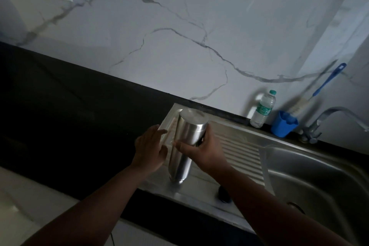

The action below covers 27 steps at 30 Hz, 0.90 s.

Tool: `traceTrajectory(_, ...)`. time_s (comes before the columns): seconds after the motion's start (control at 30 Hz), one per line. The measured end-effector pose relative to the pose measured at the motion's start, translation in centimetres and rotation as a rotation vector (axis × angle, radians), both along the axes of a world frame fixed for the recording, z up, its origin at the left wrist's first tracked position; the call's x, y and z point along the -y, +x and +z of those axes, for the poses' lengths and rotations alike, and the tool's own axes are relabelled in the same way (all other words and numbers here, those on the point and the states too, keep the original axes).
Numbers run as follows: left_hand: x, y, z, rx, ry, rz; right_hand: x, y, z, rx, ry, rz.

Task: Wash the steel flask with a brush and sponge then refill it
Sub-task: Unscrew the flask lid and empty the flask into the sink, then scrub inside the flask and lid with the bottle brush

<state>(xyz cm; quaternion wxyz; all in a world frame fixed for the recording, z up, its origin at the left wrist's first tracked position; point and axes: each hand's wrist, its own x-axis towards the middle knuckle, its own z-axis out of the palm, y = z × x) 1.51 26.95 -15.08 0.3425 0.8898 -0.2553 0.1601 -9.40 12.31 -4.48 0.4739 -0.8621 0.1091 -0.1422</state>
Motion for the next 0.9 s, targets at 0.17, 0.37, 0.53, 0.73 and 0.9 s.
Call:
traceTrajectory(0.17,-0.9,0.3,-1.5,0.039,0.265,-0.104,-0.4,0.1,-1.2,-0.034,-0.016,-0.004)
traceTrajectory(0.37,-1.0,0.5,-1.7,0.114,0.352,-0.127,-0.4,-0.1,-2.0,-0.03,-0.008,-0.021)
traceTrajectory(0.53,-0.8,0.6,-1.5,0.152,0.355,-0.118,-0.1,-0.6,-2.6,-0.014,0.032,0.003)
traceTrajectory(0.73,-0.2,0.6,-1.1,0.184,0.358,-0.072,-0.4,-1.3,-3.3,0.013,0.008,0.023)
traceTrajectory(0.9,0.6,1.2,1.4,0.145,0.241,-0.021,0.0,-1.9,-2.8,0.039,-0.004,0.037)
